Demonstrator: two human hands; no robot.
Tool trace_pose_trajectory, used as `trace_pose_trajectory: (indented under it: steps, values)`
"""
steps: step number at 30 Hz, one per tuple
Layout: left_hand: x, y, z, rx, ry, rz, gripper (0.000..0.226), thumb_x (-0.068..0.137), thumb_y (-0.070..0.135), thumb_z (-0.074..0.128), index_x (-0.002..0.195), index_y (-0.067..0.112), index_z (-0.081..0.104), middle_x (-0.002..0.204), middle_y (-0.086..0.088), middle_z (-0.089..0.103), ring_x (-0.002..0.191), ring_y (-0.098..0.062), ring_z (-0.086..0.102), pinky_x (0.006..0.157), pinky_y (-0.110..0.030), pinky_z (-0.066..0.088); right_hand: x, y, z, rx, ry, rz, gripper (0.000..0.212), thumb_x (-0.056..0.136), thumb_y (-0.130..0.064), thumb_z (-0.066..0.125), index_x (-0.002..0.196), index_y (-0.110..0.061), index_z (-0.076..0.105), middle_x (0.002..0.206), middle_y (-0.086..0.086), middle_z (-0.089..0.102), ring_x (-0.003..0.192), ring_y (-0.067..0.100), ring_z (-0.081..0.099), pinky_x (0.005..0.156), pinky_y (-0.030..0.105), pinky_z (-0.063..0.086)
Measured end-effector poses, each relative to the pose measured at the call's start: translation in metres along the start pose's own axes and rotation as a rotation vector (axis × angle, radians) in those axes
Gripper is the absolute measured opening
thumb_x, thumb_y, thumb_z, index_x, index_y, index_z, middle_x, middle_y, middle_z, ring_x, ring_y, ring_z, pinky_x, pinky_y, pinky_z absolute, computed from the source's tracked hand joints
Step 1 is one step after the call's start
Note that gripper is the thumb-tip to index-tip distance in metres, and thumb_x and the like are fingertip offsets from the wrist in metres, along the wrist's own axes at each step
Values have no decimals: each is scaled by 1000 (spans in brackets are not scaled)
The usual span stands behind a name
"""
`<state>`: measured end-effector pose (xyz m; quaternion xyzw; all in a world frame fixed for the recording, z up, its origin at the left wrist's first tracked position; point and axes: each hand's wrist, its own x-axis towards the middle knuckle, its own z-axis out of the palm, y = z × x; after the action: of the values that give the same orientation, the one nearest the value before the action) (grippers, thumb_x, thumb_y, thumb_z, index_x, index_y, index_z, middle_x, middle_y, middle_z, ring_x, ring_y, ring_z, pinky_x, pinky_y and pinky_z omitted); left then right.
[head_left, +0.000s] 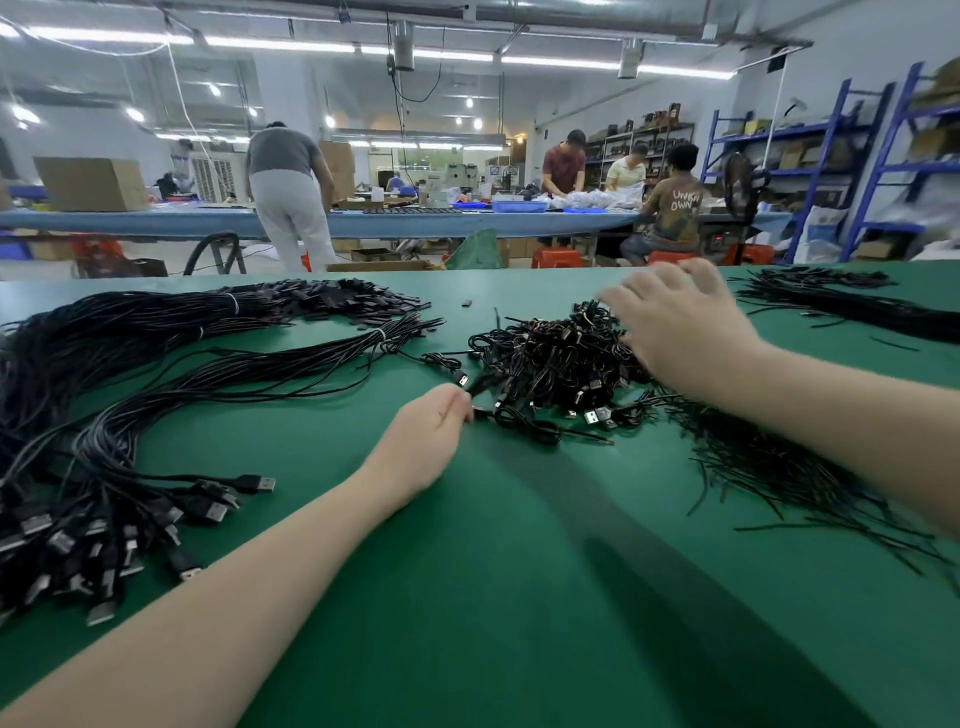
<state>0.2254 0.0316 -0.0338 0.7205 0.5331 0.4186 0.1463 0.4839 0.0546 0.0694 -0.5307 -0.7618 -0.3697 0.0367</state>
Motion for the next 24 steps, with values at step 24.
trace_pose_trajectory:
  steps: [24]
  values:
    - [5, -21, 3, -194, -43, -147, 33, 90, 48, 37, 66, 32, 52, 58, 12, 47, 60, -16, 42, 64, -35, 39, -48, 21, 38, 753, -822, 496, 32, 70, -35, 81, 83, -6, 76, 83, 8, 75, 73, 20, 58, 71, 29, 46]
